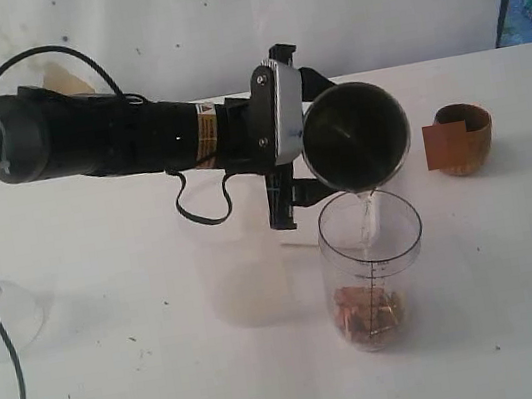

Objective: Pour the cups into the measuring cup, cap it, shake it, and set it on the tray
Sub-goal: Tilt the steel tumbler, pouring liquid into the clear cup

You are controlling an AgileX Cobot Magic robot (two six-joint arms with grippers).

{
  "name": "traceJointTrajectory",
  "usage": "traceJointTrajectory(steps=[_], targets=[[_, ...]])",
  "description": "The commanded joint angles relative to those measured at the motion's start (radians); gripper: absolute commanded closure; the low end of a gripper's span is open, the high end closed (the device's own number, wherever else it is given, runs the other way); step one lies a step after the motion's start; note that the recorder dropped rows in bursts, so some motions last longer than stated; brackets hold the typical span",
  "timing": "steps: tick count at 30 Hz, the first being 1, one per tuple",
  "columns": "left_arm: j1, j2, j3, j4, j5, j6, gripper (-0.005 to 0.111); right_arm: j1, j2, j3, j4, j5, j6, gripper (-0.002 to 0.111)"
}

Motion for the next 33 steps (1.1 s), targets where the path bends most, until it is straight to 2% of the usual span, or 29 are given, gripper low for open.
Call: traceJointTrajectory(steps=[1, 33], targets=[[-0.002, -0.026, -0.011, -0.038, -0.035, 0.048, 0.107, -0.002, -0.005, 0.006, 0.000, -0.003, 0.002, 0.108], [-0.002, -0.026, -0.011, -0.042, -0.031, 0.192, 0.107, -0.002, -0.005, 0.006, 0.000, -0.003, 0.002, 0.108]])
